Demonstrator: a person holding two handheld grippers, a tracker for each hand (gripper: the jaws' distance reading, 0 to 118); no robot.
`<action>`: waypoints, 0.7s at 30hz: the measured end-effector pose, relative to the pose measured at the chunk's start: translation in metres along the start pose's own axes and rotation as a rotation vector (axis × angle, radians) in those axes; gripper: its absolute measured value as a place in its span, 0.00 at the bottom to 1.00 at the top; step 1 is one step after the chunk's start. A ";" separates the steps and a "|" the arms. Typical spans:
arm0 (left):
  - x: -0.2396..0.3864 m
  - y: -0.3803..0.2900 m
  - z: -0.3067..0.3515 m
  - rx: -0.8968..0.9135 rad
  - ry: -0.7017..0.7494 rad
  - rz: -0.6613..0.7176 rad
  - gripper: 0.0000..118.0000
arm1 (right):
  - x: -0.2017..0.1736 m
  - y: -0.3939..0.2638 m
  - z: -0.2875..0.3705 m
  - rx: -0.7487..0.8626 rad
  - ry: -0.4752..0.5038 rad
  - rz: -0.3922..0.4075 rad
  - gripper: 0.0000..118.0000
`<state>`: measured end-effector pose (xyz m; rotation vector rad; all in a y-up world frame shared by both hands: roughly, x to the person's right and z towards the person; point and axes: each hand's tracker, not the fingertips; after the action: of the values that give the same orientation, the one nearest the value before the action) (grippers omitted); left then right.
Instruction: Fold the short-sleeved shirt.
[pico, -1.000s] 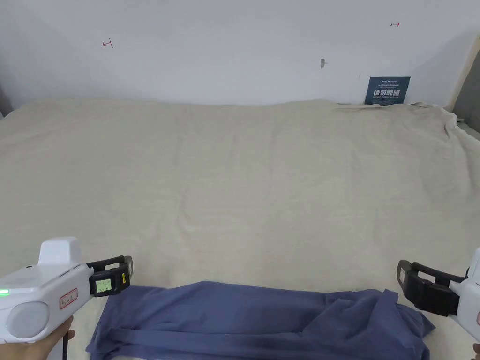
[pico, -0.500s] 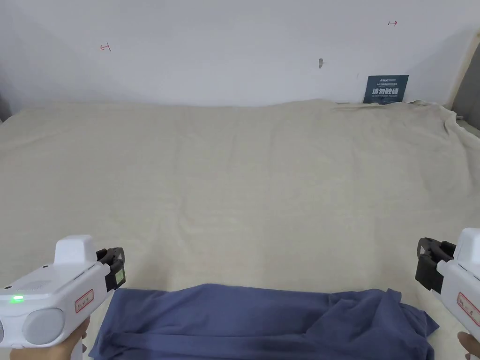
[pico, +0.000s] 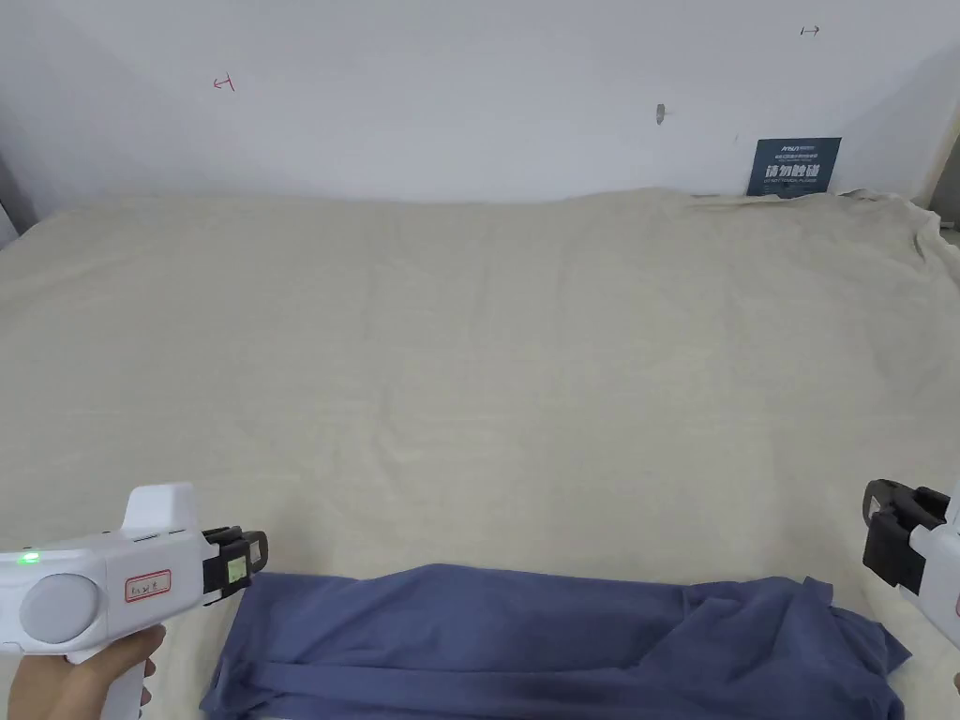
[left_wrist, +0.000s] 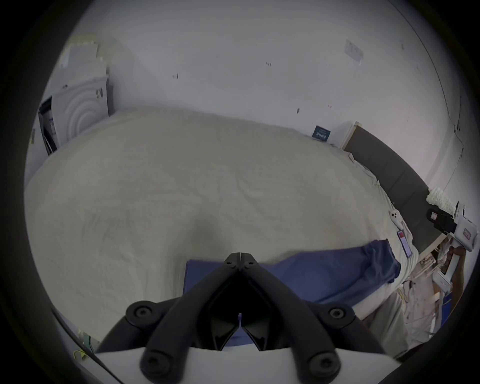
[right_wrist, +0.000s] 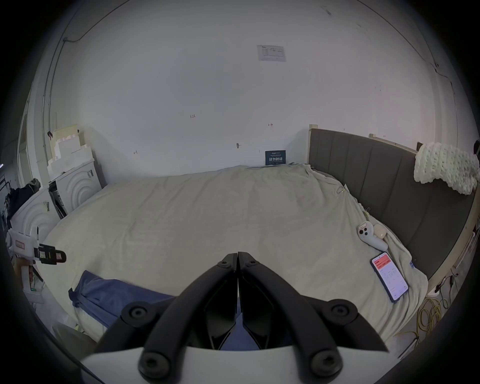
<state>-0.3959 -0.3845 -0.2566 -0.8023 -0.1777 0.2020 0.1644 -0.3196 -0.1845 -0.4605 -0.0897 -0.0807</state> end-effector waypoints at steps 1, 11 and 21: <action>-0.006 0.000 -0.004 -0.031 -0.004 0.009 0.00 | 0.000 -0.001 -0.002 -0.004 -0.004 0.005 0.00; -0.053 -0.023 -0.045 -0.187 -0.014 0.080 0.66 | 0.000 -0.006 -0.017 -0.047 -0.003 -0.001 0.00; -0.065 -0.045 -0.073 -0.270 -0.037 0.081 0.56 | -0.001 -0.016 -0.027 -0.091 -0.010 -0.005 0.00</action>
<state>-0.4363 -0.4815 -0.2793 -1.0752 -0.2097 0.2730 0.1638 -0.3462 -0.2015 -0.5513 -0.0970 -0.0878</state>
